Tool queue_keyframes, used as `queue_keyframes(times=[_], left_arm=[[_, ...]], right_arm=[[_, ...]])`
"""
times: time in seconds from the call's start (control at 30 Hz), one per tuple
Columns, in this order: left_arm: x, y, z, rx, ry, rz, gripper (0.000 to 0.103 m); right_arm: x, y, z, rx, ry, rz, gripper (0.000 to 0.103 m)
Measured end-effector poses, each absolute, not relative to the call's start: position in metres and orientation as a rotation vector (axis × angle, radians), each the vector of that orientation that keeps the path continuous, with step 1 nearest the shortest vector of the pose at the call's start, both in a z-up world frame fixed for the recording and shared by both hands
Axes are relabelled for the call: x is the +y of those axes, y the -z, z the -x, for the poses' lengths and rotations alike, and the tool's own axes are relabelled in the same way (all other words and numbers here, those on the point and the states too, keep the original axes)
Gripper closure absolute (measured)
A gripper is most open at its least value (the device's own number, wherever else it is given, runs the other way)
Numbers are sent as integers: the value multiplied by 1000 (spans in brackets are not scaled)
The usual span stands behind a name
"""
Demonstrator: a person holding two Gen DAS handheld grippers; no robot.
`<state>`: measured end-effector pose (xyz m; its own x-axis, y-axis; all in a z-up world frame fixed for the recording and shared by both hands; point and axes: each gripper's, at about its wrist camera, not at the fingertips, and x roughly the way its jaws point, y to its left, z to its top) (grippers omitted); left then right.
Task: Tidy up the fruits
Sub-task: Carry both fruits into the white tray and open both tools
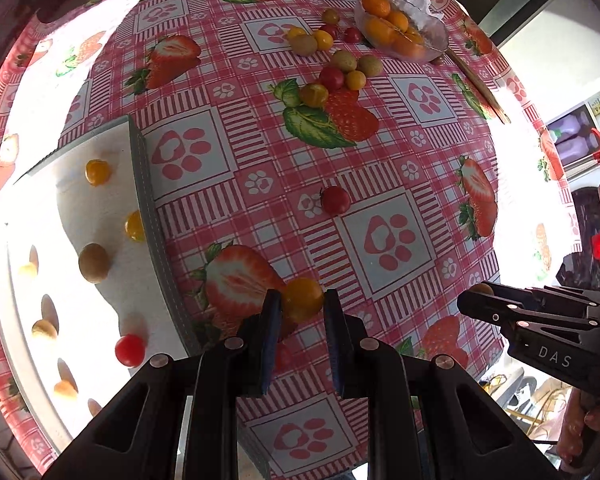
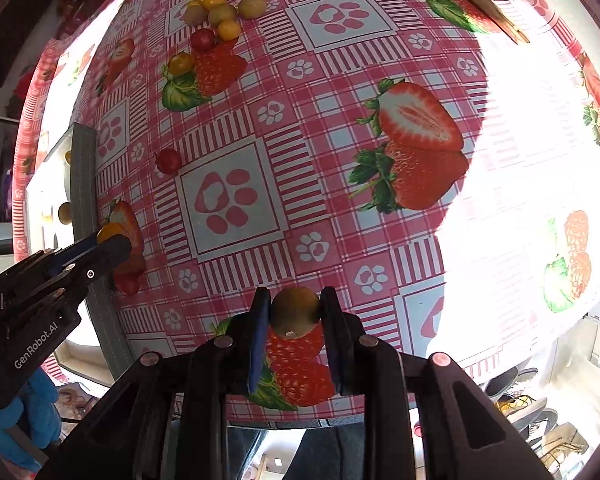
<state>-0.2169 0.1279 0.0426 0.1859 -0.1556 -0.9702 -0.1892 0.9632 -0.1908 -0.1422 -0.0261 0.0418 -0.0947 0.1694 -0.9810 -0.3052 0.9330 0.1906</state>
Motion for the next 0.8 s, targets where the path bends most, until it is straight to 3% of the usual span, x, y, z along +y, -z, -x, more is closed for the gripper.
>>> queue_keyframes(times=[0.8], left_arm=[[229, -55, 270, 1313, -156, 463, 80]], right_arm=[[64, -57, 160, 1573, -557, 197, 75]])
